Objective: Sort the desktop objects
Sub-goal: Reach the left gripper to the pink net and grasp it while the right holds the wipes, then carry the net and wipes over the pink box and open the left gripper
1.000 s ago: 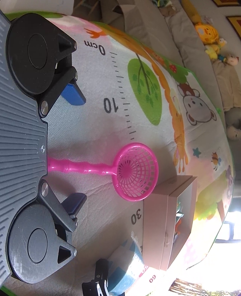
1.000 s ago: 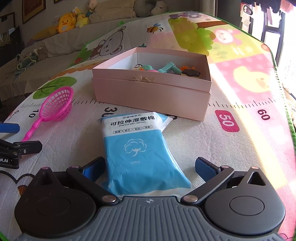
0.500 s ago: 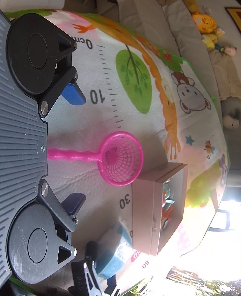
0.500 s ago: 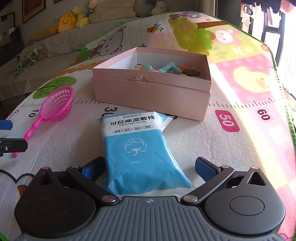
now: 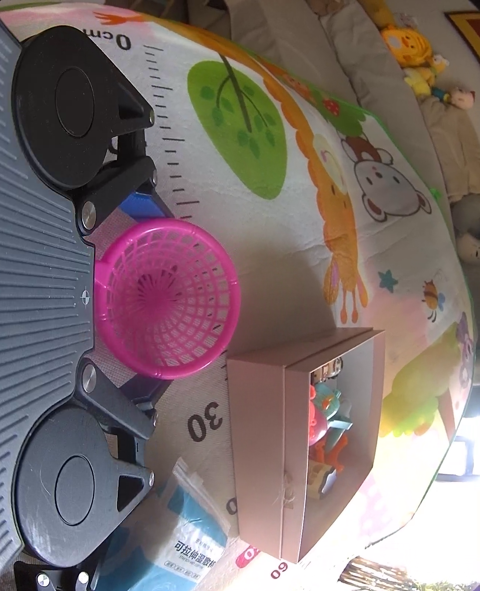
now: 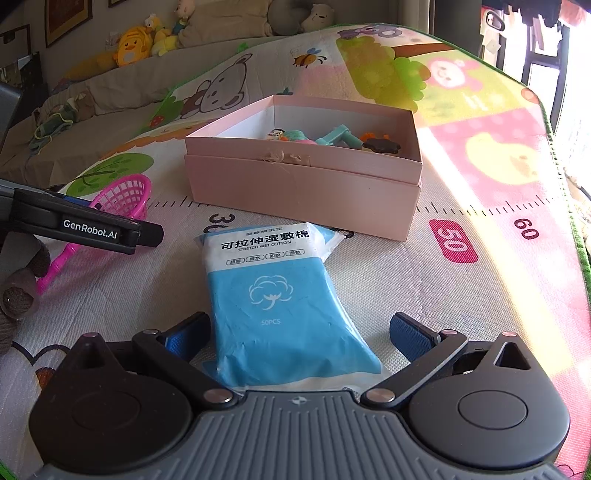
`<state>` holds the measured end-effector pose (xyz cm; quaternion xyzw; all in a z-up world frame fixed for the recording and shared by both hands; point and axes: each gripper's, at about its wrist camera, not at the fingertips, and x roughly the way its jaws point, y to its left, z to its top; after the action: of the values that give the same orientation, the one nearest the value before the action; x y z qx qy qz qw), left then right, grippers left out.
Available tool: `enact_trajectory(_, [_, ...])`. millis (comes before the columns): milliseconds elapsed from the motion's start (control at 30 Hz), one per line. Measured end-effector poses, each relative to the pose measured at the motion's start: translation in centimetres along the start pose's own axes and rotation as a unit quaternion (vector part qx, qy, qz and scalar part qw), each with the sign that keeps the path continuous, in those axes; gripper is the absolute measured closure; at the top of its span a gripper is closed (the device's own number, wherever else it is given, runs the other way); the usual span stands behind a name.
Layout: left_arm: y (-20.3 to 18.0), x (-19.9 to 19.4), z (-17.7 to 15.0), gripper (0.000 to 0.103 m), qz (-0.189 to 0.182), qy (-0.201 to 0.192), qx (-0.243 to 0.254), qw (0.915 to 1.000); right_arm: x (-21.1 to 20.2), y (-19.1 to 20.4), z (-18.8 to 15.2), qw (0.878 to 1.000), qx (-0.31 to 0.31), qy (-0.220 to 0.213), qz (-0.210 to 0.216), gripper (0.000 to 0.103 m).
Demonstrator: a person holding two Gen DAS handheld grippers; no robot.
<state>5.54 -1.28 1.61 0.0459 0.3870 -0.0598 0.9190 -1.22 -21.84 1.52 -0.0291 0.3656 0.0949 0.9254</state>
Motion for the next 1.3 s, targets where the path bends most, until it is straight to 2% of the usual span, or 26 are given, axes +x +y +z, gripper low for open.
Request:
enact_trajectory(267, [0.7, -3.4, -2.6, 0.017, -0.024, 0.003, 0.009, 0.9997, -2.1, 0.5, 1.5, 0.999, -0.018, -0.038, 0.007, 0.0])
enact_trajectory(367, [0.9, -4.2, -3.4, 0.017, -0.025, 0.008, 0.007, 0.9996, -2.0, 0.9, 2.4, 0.999, -0.027, -0.032, 0.007, 0.003])
enact_trajectory(600, [0.9, -5.7, -4.3, 0.017, -0.026, 0.008, 0.013, 0.9995, -0.9, 1.5, 2.2, 0.998, -0.038, 0.032, 0.027, 0.051])
enact_trajectory(733, [0.7, -7.1, -4.1, 0.017, -0.035, -0.004, 0.024, 0.9991, -3.2, 1.0, 2.5, 0.997, -0.046, 0.031, 0.058, 0.052])
enact_trajectory(800, [0.7, -8.2, -3.0, 0.017, -0.042, -0.025, 0.029, 0.9984, -5.6, 0.3, 3.7, 0.996, -0.047, 0.004, 0.072, 0.053])
enact_trajectory(900, [0.5, -9.7, 0.2, 0.017, -0.057, -0.07, 0.028, 0.9956, -9.6, -1.7, 6.8, 0.995, -0.021, -0.065, 0.076, 0.053])
enact_trajectory(1033, [-0.7, -9.8, 6.3, 0.017, -0.094, -0.116, 0.022, 0.9885, -13.3, -4.2, 10.1, 0.987, -0.002, -0.157, 0.036, 0.053])
enact_trajectory(1133, [-2.7, -8.2, 10.6, 0.017, -0.105, -0.133, 0.036, 0.9848, -13.6, -5.7, 11.5, 0.983, 0.012, -0.181, 0.014, 0.053])
enact_trajectory(1300, [-6.0, -2.6, 16.5, 0.017, -0.148, -0.101, 0.017, 0.9837, -12.2, -7.9, 12.4, 0.982, 0.033, -0.186, 0.002, 0.053])
